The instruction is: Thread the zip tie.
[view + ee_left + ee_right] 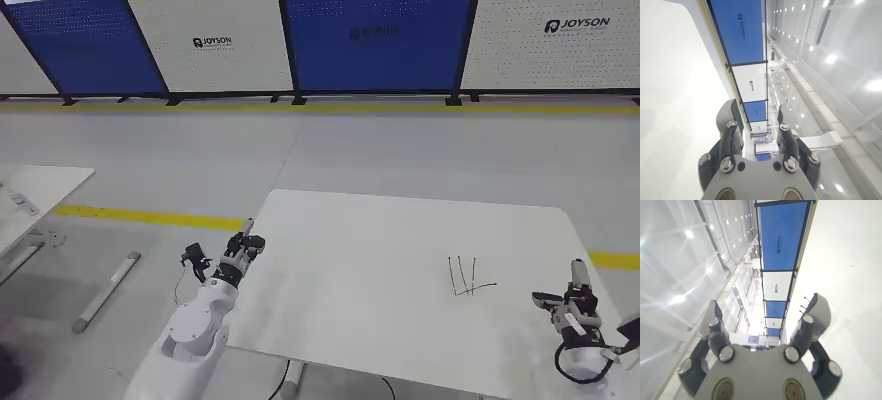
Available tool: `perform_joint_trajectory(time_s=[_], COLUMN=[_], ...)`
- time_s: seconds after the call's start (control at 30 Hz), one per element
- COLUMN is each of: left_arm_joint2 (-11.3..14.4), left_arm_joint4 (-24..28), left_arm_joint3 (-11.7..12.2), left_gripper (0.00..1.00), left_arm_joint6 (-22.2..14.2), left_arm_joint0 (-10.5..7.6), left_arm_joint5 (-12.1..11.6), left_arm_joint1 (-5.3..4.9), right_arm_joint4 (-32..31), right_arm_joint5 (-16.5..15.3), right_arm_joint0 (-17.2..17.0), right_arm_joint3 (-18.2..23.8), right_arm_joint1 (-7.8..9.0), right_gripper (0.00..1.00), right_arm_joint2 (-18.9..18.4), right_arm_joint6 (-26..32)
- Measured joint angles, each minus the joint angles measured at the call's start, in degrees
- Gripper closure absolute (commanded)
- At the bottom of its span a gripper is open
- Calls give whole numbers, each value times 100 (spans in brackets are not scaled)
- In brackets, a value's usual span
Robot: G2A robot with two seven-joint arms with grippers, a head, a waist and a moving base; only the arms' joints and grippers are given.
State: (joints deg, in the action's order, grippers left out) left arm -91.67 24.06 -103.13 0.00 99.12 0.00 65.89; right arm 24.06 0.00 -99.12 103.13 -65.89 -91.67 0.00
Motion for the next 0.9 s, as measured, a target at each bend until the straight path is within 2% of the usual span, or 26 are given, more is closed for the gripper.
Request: perform_joint_trajectory(time_s=[0.1, 0.17, 0.23, 0.3, 0.47, 0.53, 0.67, 0.9], left_arm_joint2=[0, 0, 0, 0, 0, 0, 0, 0], left_arm_joint4=[0, 0, 0, 0, 0, 0, 0, 0], left_arm_joint3=[0, 0, 0, 0, 0, 0, 0, 0], left_gripper=[0, 0, 0, 0, 0, 0, 0, 0], left_arm_joint6=[0, 0, 0, 0, 0, 0, 0, 0], left_arm_joint0=[0, 0, 0, 0, 0, 0, 0, 0], left_arm_joint5=[0, 0, 0, 0, 0, 0, 0, 0], left_arm_joint1=[0, 0, 0, 0, 0, 0, 0, 0], right_arm_joint4=[-37, -236, -160, -177, -680, -794, -785, -784], right_arm_joint5=[-20, -16, 107, 193, 373, 427, 428, 427], right_arm_joint0=[21, 109, 214, 278, 546, 665, 665, 664], right_arm_joint3=[32, 36, -56, -63, -130, -229, -234, -232], right_arm_joint1=[22, 102, 162, 199, 335, 359, 356, 355], right_gripper=[0, 0, 0, 0, 0, 0, 0, 0], right_arm_joint2=[-1, -225, -603, -799, -958, -1027, -1030, -1029], right_arm_joint6=[37, 455, 1343, 2047, 3758, 4157, 3901, 3904])
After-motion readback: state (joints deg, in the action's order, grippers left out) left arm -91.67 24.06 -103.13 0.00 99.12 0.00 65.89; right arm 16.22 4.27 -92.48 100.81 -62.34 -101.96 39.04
